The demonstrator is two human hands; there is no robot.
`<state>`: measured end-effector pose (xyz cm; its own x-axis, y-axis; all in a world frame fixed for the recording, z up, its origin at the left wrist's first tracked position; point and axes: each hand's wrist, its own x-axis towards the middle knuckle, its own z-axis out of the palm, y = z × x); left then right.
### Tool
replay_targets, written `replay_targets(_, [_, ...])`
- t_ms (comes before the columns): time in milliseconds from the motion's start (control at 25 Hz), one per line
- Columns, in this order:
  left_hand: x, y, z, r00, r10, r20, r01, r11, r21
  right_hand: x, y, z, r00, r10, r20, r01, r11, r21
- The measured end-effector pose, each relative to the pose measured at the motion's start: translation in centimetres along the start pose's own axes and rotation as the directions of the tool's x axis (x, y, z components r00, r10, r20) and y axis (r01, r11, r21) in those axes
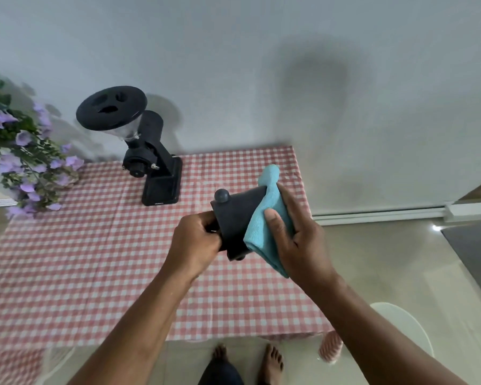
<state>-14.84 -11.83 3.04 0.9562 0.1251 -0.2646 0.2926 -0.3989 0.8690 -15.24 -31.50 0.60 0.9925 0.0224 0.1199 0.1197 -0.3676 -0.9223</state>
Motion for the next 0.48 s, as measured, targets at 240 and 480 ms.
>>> replay_targets(240, [-0.6,1.0,0.0,0.951,0.306,-0.041,-0.284,0.920,0.270,0.9,0.5,-1.3,0.905,-0.422,0.052,0.412,0.839,-0.357])
replay_targets(480, [-1.1,0.7,1.2,0.935,0.354,0.015,-0.347,0.906,0.243,4.7,-1.2,-2.9,0.960,-0.223,0.171,0.265,0.921,-0.286])
